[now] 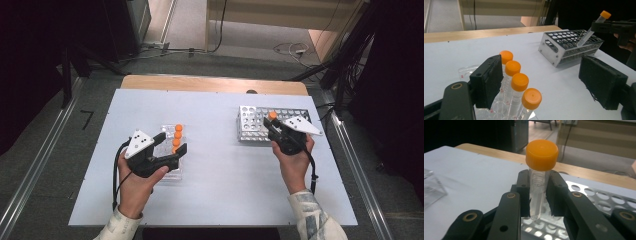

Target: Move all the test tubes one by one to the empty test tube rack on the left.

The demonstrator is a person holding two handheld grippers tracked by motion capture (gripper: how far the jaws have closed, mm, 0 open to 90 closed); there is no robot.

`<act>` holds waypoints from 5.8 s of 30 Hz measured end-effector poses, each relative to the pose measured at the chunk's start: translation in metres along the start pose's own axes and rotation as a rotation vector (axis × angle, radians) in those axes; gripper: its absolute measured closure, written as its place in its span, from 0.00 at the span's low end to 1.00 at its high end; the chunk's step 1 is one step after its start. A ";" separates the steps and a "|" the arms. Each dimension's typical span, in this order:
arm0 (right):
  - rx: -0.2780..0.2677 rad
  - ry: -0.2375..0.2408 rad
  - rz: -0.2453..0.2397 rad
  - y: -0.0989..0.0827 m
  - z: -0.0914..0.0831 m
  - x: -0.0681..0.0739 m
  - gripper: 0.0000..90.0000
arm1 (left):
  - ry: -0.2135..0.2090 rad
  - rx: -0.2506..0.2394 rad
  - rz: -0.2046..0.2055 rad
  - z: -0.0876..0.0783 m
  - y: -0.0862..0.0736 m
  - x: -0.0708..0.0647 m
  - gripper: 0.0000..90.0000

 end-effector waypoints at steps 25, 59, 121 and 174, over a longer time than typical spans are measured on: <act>0.062 0.157 -0.037 -0.029 -0.024 0.049 0.80 | -0.036 -0.003 0.016 0.002 0.001 -0.011 0.22; 0.142 0.293 -0.126 -0.057 -0.026 0.103 0.80 | -0.144 -0.029 0.109 0.008 0.002 -0.058 0.22; 0.216 0.422 -0.185 -0.082 -0.030 0.156 0.80 | -0.217 0.030 0.191 0.025 -0.023 -0.091 0.74; 0.183 0.374 -0.114 -0.079 -0.042 0.129 0.34 | -0.218 -0.019 0.106 0.002 -0.004 -0.067 0.78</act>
Point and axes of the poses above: each handheld gripper's, and its own axes: z roughly forward along the jaws, y roughly out of its top, x roughly to its left, the point moved 6 cm from there along z, roughly forward along the jaws, and after that the axes turned 10 degrees about z, right-handed, at the moved point
